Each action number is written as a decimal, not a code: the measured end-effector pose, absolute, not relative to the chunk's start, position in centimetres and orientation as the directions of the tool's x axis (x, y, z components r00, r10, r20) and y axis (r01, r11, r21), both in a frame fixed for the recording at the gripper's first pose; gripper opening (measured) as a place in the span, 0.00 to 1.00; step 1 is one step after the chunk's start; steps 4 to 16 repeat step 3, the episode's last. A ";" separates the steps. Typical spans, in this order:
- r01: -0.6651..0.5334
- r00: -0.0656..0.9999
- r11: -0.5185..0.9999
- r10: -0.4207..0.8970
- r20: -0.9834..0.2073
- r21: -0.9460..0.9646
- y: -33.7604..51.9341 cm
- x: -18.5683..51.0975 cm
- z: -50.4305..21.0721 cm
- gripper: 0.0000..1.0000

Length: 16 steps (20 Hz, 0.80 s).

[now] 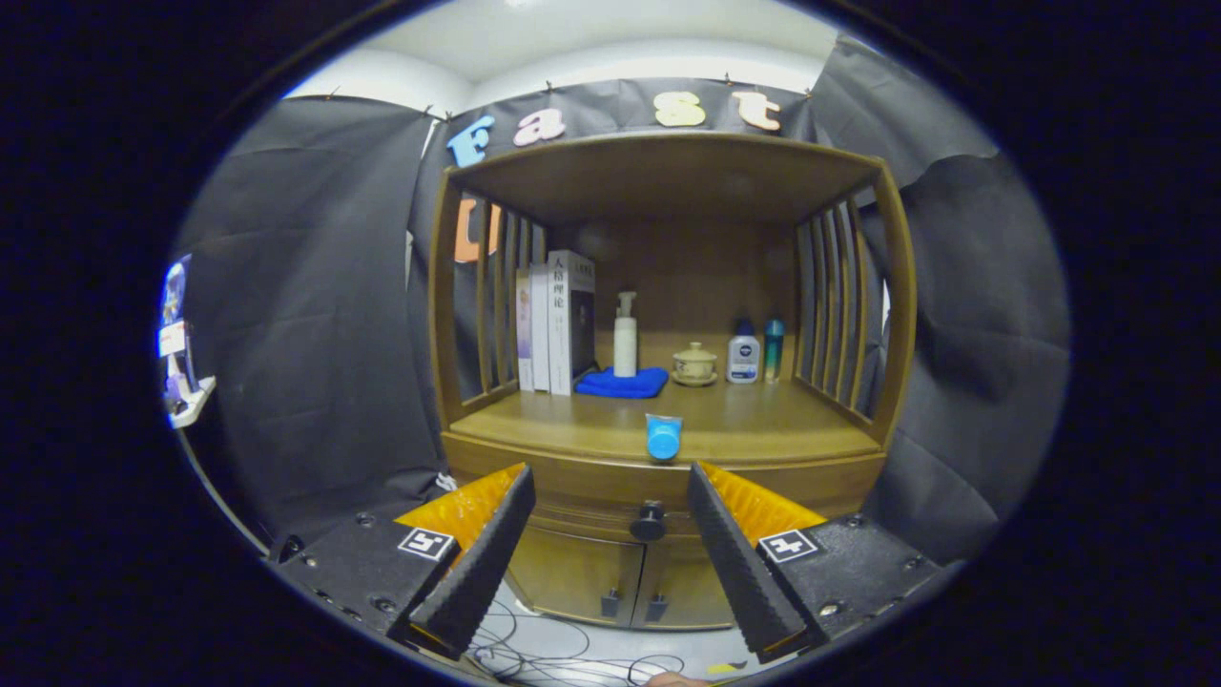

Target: Pull open the drawer, take out the items inside it, and place them on the countertop above the cabinet.

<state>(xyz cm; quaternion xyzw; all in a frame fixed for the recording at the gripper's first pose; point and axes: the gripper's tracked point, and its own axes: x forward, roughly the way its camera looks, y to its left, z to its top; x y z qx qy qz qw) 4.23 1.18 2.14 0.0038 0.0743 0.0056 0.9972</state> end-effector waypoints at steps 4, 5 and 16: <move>-0.008 0.992 1.000 0.009 -0.123 0.010 1.1 2.0 3.2 1.00; -0.008 0.992 1.000 0.009 -0.123 0.010 1.1 2.0 3.2 1.00; -0.008 0.992 1.000 0.009 -0.123 0.010 1.1 2.0 3.2 1.00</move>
